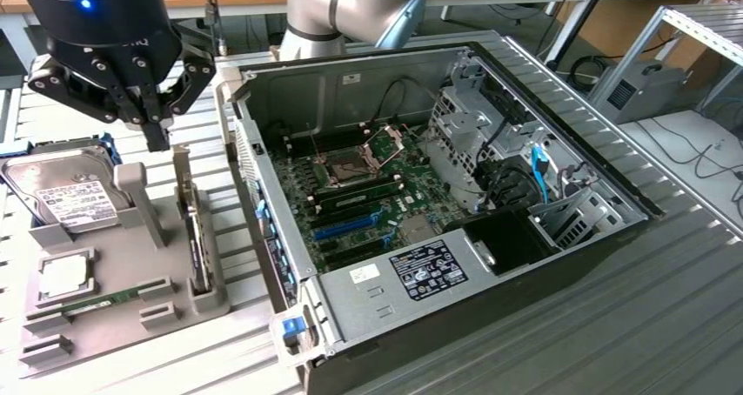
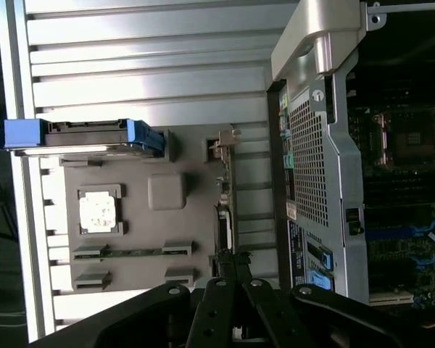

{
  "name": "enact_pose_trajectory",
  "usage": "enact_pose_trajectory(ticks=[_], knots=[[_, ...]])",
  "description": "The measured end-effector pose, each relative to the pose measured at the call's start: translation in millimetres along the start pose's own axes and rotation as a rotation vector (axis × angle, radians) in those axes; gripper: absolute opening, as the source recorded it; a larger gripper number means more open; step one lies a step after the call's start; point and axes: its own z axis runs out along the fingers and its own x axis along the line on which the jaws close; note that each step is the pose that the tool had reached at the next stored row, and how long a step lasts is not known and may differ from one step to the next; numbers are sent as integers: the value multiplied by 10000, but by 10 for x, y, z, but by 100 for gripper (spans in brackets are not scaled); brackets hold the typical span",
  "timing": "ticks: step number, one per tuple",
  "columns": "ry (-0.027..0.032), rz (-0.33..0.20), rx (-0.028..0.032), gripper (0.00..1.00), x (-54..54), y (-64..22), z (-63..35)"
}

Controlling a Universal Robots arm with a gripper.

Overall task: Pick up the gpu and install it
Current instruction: 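Reach for the gpu, then pick up the gpu and move the gpu toward the slot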

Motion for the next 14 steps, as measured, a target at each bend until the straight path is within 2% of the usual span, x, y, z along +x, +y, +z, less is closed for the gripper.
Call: enact_pose_trajectory(ticks=[6, 14], knots=[[1, 1, 1, 11, 21, -40, 0], [0, 1, 0, 11, 22, -43, 0]])
